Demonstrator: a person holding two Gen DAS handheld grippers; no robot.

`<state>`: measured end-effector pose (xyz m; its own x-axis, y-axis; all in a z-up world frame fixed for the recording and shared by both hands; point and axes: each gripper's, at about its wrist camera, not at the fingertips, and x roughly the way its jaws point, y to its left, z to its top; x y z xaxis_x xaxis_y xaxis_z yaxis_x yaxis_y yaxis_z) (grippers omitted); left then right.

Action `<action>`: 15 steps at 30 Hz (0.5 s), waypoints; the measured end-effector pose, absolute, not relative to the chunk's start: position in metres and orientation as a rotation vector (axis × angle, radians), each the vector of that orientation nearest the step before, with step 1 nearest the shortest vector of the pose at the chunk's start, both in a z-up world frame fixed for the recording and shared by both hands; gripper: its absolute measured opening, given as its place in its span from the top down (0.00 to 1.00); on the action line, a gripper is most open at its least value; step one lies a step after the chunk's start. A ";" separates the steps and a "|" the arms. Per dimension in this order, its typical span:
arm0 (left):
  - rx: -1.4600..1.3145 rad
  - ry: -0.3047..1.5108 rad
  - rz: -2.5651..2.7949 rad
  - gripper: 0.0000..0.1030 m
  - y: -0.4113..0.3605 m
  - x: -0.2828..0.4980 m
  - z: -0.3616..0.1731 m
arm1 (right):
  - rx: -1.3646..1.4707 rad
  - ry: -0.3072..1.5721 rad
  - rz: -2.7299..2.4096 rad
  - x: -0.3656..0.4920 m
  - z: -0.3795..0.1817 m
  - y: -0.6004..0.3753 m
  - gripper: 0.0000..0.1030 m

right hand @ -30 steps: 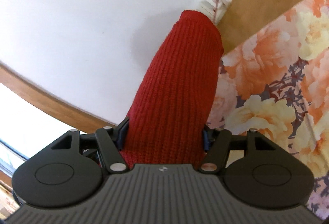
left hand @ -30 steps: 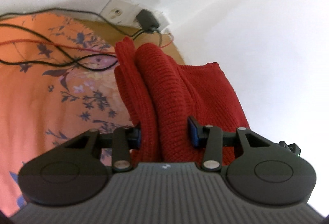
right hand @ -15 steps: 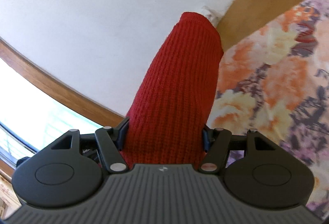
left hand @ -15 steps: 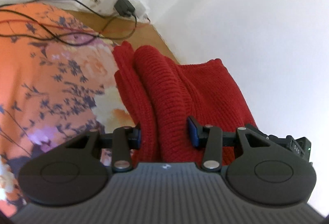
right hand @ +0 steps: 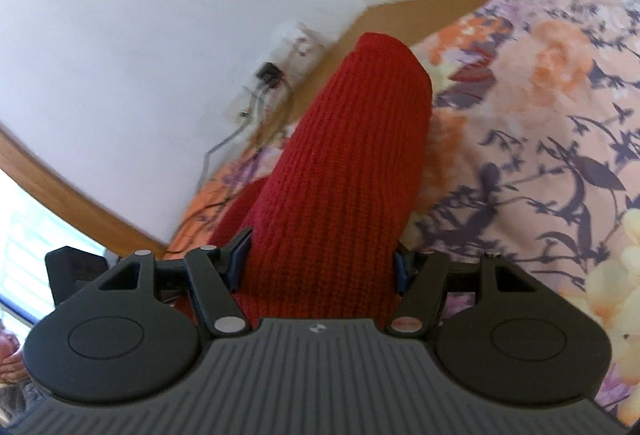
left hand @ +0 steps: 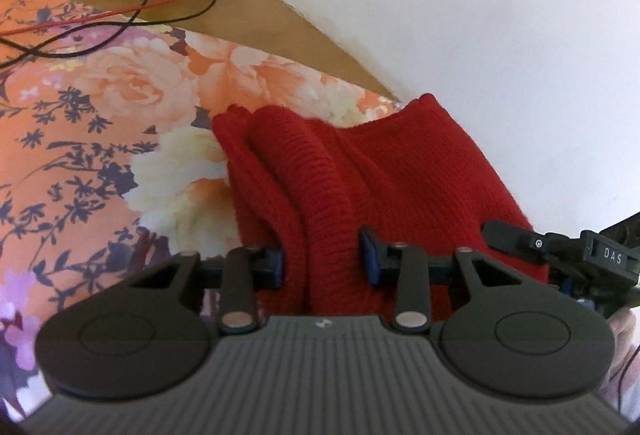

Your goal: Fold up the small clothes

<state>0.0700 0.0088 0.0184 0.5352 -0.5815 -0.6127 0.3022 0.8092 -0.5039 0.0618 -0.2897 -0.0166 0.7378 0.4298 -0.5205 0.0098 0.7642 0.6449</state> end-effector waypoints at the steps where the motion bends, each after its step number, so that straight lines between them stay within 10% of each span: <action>1: -0.360 0.860 -0.536 0.61 0.010 0.070 0.018 | 0.654 0.723 0.242 0.063 -0.020 -0.290 0.32; 15: -0.152 0.824 -0.373 0.42 0.004 0.065 0.030 | 0.481 0.771 0.106 0.060 -0.040 -0.257 0.24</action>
